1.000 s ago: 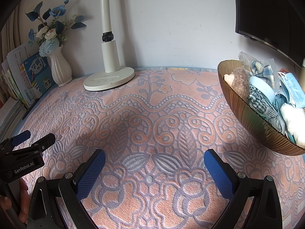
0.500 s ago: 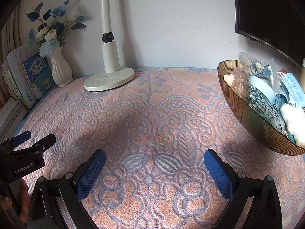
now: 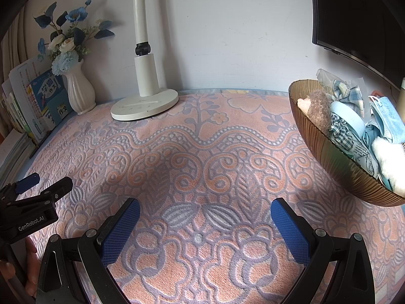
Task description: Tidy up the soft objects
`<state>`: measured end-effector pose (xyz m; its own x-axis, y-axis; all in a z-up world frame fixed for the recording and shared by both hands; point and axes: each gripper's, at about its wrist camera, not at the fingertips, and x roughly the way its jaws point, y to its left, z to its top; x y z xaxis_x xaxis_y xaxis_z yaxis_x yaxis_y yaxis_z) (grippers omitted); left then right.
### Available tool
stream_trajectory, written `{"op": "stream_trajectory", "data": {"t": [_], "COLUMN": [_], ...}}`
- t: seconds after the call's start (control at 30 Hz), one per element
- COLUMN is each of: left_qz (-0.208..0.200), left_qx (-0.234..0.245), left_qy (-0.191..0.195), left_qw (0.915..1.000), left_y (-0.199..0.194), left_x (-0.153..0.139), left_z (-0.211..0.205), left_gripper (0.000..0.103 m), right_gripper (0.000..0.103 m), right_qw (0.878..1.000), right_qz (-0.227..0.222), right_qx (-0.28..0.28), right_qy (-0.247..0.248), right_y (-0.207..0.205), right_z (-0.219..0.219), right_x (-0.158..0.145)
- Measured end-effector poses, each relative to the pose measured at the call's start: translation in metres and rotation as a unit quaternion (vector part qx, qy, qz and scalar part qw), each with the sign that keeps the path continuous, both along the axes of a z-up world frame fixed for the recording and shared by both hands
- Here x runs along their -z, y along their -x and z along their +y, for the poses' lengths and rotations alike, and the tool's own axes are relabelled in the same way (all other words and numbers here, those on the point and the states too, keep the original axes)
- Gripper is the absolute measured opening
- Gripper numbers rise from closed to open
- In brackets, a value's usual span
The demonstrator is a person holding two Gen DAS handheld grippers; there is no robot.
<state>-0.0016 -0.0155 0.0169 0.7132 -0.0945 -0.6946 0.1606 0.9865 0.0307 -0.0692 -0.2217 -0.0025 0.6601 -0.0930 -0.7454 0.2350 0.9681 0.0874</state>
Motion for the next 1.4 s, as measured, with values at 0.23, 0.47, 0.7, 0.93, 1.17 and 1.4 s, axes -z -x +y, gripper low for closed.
{"op": "stream_trajectory", "data": {"t": [0.23, 0.47, 0.7, 0.93, 1.17, 1.4], "left_qz": [0.000, 0.000, 0.000, 0.004, 0.005, 0.007], "left_qx": [0.000, 0.000, 0.000, -0.006, -0.005, -0.003], "left_qy": [0.000, 0.000, 0.000, 0.002, 0.001, 0.000], "left_qw": [1.0000, 1.0000, 1.0000, 1.0000, 1.0000, 1.0000], "left_y": [-0.0001, -0.0002, 0.0001, -0.0011, -0.0015, -0.0020], "left_x": [0.0003, 0.0003, 0.0002, -0.0001, 0.0005, 0.0010], "left_z": [-0.0001, 0.0002, 0.0006, 0.0047, 0.0046, 0.0042], "left_gripper": [0.099, 0.099, 0.099, 0.099, 0.099, 0.099], "right_gripper": [0.103, 0.103, 0.103, 0.103, 0.103, 0.103], "right_qw": [1.000, 1.000, 1.000, 1.000, 1.000, 1.000], "right_qz": [0.000, 0.000, 0.000, 0.000, 0.000, 0.003], "right_qx": [0.000, -0.001, -0.001, -0.002, -0.003, -0.006], "right_qy": [-0.001, -0.001, -0.001, 0.000, -0.001, 0.000], "right_y": [-0.0007, -0.0005, -0.0006, -0.0009, -0.0014, -0.0015], "right_z": [-0.0003, -0.0003, -0.0003, -0.0008, -0.0007, -0.0021], "right_x": [0.0001, 0.0002, 0.0003, 0.0006, 0.0007, 0.0017]}}
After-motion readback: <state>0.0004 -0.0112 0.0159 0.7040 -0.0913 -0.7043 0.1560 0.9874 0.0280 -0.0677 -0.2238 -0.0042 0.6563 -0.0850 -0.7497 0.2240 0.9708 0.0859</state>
